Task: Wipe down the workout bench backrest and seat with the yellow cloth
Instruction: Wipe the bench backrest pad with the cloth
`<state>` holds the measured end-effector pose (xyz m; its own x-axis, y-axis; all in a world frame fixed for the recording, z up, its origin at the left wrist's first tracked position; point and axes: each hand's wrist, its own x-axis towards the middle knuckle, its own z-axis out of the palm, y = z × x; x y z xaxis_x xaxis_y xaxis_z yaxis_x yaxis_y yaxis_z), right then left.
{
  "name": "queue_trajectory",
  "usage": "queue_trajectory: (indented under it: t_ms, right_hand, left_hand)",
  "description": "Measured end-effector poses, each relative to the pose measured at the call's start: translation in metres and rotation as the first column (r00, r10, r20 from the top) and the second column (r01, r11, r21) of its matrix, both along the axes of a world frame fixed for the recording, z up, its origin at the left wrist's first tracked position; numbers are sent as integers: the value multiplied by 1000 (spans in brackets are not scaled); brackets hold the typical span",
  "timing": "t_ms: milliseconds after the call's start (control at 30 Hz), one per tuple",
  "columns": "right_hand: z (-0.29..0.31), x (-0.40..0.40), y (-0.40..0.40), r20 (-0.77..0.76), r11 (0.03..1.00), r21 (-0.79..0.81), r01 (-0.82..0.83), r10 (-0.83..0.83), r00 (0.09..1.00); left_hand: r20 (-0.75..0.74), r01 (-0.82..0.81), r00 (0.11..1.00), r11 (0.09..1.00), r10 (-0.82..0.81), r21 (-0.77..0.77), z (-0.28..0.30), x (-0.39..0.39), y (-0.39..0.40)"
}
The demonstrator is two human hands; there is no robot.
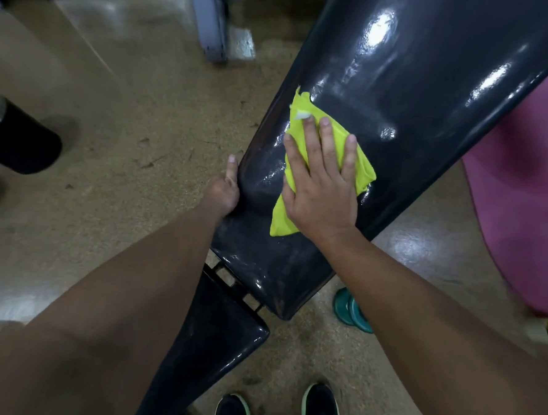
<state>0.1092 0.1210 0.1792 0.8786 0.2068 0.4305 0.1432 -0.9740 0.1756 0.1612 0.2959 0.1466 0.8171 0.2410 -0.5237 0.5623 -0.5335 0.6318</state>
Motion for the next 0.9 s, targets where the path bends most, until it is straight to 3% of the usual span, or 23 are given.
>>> queue_trajectory:
  t_ms: [200,367,467,533,667,800,900]
  right_hand:
    - [6,10,12,-1,998,30,54,-54,999]
    - [-3,10,12,-47,992,-59,-107,104,993]
    - [1,17,21,-24,999,44,-21,22,999]
    - [-1,17,34,-57,999,47,13,-10,998]
    - [-10,7,27,-84,997,-1,-77,77,994]
    - [1,17,27,-21,995,87,41,-39,999]
    - [4,25,48,-68,992,100,72,-65,996]
  left_hand:
    - [38,-70,997,995,73,-68,-12,-14,8]
    - [130,-72,987,987,91,-141,-24,-38,14]
    - [179,-54,981,990,76,-129,-36,-47,20]
    - [158,-81,982,987,103,-142,-41,-49,21]
    - [109,-130,982,969,156,-211,-46,-50,17]
    - [90,-84,990,970,106,-227,-46,-47,25]
    - [75,-79,992,974,97,-211,-48,-45,26]
